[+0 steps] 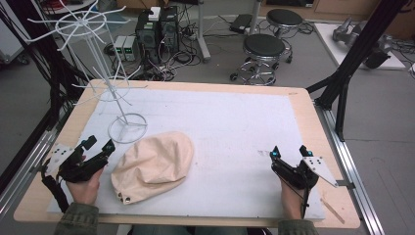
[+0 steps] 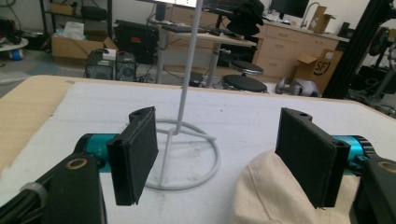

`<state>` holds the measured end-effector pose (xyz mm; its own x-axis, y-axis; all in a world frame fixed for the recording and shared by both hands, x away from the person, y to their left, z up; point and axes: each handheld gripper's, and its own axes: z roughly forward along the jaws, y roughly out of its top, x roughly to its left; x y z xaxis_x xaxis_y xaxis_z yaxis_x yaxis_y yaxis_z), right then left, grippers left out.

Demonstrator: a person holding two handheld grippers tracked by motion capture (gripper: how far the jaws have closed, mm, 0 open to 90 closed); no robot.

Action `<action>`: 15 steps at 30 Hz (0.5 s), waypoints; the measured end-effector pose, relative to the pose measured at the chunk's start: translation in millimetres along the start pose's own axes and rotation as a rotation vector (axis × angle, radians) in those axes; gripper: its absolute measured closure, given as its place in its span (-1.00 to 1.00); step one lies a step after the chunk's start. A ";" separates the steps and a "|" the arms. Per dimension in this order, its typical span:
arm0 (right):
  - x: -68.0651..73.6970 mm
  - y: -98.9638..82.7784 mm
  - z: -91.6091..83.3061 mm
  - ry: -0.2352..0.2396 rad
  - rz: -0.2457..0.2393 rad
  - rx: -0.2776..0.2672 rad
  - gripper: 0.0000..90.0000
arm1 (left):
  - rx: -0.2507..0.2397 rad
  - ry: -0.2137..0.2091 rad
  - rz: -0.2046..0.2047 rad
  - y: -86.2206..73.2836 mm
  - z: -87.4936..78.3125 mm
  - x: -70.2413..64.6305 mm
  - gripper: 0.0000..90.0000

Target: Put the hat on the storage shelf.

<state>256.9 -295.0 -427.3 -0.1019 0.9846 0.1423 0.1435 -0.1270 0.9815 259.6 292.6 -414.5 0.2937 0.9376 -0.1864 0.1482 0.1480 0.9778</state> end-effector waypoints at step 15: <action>0.3 -0.2 -0.1 0.003 0.005 0.002 -0.89 | 0.007 -0.047 -0.022 6.3 4.7 -11.6 -0.34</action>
<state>256.7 -294.7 -427.5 -0.1044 0.9835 0.1478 0.1462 -0.1318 0.9804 261.6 281.2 -406.6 0.3342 0.9183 -0.2122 0.1616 0.1660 0.9728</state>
